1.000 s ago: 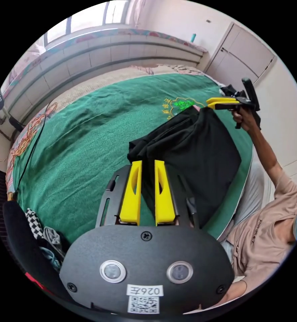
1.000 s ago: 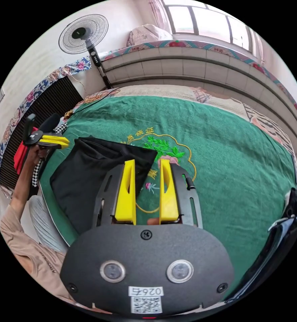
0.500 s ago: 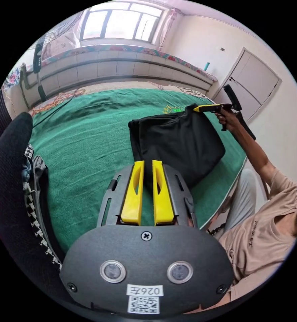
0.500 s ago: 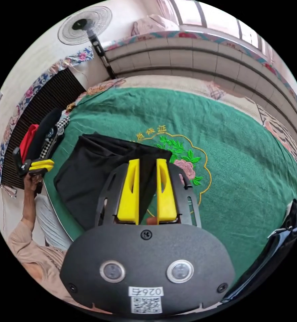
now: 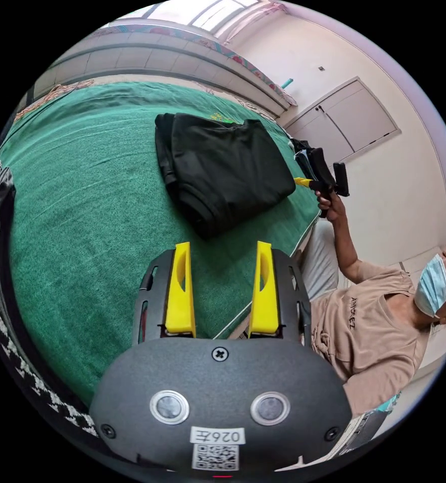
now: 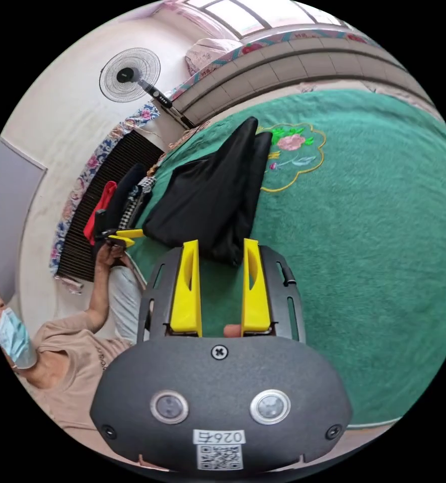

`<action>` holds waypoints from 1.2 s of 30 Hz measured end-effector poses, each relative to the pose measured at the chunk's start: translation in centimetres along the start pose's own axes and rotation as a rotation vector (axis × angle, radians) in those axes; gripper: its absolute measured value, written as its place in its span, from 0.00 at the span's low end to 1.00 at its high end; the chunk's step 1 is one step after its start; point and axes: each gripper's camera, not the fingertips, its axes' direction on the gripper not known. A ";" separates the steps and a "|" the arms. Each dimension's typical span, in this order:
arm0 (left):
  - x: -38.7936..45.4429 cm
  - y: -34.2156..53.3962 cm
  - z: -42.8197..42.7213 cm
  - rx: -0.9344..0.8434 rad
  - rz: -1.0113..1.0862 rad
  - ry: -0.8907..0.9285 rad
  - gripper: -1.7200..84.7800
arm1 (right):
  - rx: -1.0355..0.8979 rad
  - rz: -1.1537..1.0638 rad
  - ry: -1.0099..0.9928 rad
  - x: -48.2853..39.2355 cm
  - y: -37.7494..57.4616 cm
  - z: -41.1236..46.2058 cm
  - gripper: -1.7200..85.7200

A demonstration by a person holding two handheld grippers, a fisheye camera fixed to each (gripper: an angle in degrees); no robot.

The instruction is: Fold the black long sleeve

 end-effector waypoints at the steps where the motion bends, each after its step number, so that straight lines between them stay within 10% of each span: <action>1: 0.5 -0.5 0.4 -0.017 0.017 -0.024 0.20 | -0.024 0.008 -0.089 0.6 -0.4 0.2 0.12; 6: 2.5 -0.2 -0.2 -0.095 0.052 -0.380 0.02 | -0.044 -0.017 -0.066 0.4 -1.6 -1.5 0.02; 14: 3.2 4.6 -6.9 0.276 0.003 -0.210 0.04 | -0.033 0.003 -0.114 -0.1 -1.5 -5.1 0.01; 18: 4.6 1.7 -2.6 0.055 0.048 -0.058 0.19 | -0.030 0.004 -0.117 -0.9 -1.2 -6.0 0.02; 23: 7.6 -0.5 -0.7 -0.095 0.100 -0.301 0.10 | -0.025 -0.001 -0.125 -2.2 -0.5 -7.0 0.01; 36: 13.7 7.6 -12.0 0.394 0.041 -0.224 0.01 | 0.121 0.013 -0.073 -6.2 3.0 -11.4 0.02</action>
